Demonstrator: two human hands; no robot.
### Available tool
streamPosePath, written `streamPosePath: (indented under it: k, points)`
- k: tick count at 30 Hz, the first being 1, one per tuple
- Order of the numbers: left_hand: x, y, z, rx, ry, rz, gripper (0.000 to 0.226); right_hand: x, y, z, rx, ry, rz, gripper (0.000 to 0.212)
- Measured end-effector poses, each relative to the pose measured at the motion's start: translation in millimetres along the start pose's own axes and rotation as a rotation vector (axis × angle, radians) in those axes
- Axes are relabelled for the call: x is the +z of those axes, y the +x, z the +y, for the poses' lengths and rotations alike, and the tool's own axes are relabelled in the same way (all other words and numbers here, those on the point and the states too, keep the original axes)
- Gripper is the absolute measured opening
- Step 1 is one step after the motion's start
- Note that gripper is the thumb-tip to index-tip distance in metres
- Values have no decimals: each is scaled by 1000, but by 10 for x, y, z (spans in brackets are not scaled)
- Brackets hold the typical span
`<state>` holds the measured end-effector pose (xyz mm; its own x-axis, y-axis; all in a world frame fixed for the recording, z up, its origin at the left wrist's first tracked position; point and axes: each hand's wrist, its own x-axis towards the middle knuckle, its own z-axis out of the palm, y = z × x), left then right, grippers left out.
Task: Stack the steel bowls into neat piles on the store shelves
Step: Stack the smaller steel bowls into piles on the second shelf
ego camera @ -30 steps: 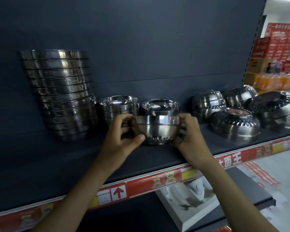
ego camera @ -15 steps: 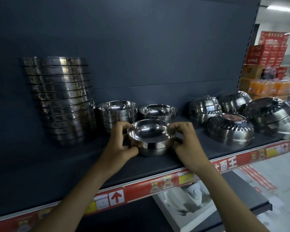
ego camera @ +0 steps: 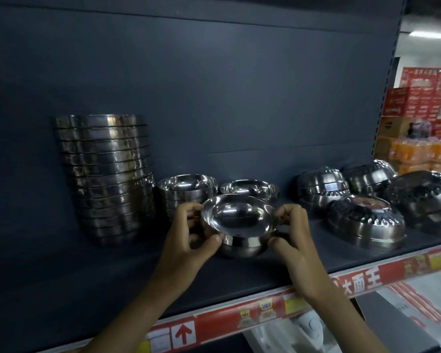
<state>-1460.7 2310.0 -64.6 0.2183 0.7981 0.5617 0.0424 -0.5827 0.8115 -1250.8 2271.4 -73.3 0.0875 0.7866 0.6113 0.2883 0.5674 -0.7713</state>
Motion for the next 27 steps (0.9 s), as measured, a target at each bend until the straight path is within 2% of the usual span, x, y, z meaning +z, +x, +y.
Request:
streamPosePath:
  k: [6,10,19,23,27]
  points:
    - [-57,202,196,271,6,142,49,225,156,-133,-224,165,207,44]
    - [-194,431,279,347,1,226,53,447,531,-247,-335,242,254,48]
    - [-339,657,49,419,20,395,56,812,1177,-92,-401,283,53,64]
    - [-378,704,-121,411,220,466,43,882,1249,80,-355,292,-18,57]
    - [-361,715,-236,361,328,458,39,874,1295,216,-305,236,-54,55]
